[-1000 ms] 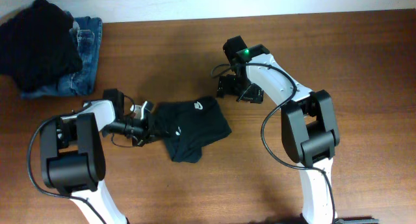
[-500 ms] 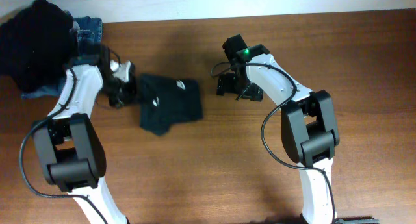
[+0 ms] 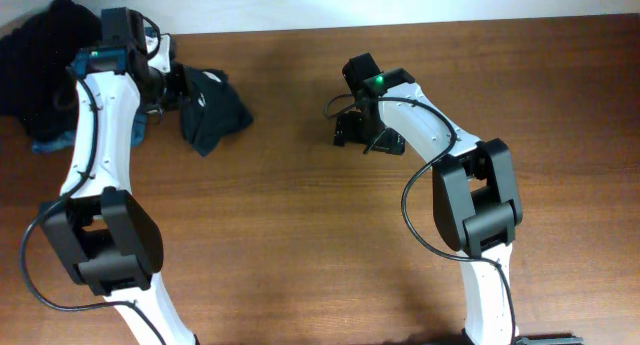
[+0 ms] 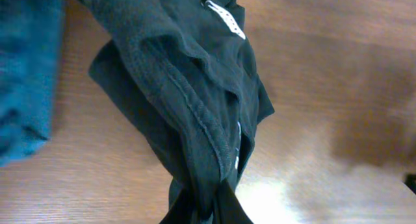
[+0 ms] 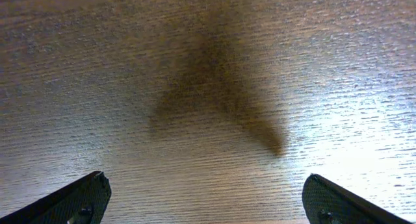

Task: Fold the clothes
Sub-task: 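Carry the shirt left and place it on the clothes stack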

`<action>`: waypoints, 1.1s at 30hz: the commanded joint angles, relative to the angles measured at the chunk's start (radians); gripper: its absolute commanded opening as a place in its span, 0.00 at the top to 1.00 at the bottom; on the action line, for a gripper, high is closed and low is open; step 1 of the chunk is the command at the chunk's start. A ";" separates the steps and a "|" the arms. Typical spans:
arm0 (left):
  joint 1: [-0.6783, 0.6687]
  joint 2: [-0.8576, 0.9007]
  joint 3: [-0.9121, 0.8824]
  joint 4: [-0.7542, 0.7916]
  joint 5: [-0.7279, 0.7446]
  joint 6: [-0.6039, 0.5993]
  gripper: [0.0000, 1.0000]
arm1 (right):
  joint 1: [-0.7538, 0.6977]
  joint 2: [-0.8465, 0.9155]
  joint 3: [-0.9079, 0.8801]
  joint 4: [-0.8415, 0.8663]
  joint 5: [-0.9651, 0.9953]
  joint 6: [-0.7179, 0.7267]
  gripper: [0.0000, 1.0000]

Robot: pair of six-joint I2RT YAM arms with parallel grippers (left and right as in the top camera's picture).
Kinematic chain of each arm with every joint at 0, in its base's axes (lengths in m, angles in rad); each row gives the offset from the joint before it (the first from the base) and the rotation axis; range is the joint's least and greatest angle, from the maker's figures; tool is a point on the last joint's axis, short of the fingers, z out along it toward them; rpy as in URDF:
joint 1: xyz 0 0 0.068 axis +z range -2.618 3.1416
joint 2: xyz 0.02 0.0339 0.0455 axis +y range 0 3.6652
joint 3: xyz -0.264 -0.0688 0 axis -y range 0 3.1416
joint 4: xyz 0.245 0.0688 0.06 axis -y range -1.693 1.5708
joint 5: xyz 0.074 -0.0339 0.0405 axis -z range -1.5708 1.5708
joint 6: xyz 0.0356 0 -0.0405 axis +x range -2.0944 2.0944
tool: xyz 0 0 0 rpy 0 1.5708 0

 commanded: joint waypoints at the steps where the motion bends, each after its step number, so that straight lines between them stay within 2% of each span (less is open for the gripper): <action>1: 0.001 0.006 0.042 0.022 -0.079 0.013 0.99 | 0.004 -0.023 0.017 0.003 0.020 0.001 0.01; 8: 0.001 0.006 0.138 0.034 -0.091 0.016 0.99 | 0.004 -0.015 0.012 0.008 0.019 0.001 0.01; 12: 0.001 0.006 0.222 0.036 -0.093 0.086 0.99 | 0.004 -0.007 0.012 0.010 0.019 0.001 0.01; 17: 0.001 0.006 0.309 0.060 -0.226 0.116 0.99 | 0.004 -0.007 0.012 0.010 0.019 0.001 0.01; 22: 0.002 0.006 0.341 0.156 -0.249 0.192 1.00 | 0.004 -0.007 0.012 0.010 0.019 0.001 0.01; 28: 0.004 0.006 0.341 0.311 -0.323 0.194 1.00 | 0.004 -0.007 0.010 0.009 0.019 0.001 0.01; 33: 0.010 0.006 0.341 0.383 -0.364 0.185 1.00 | 0.004 -0.007 0.003 0.010 0.020 0.001 0.01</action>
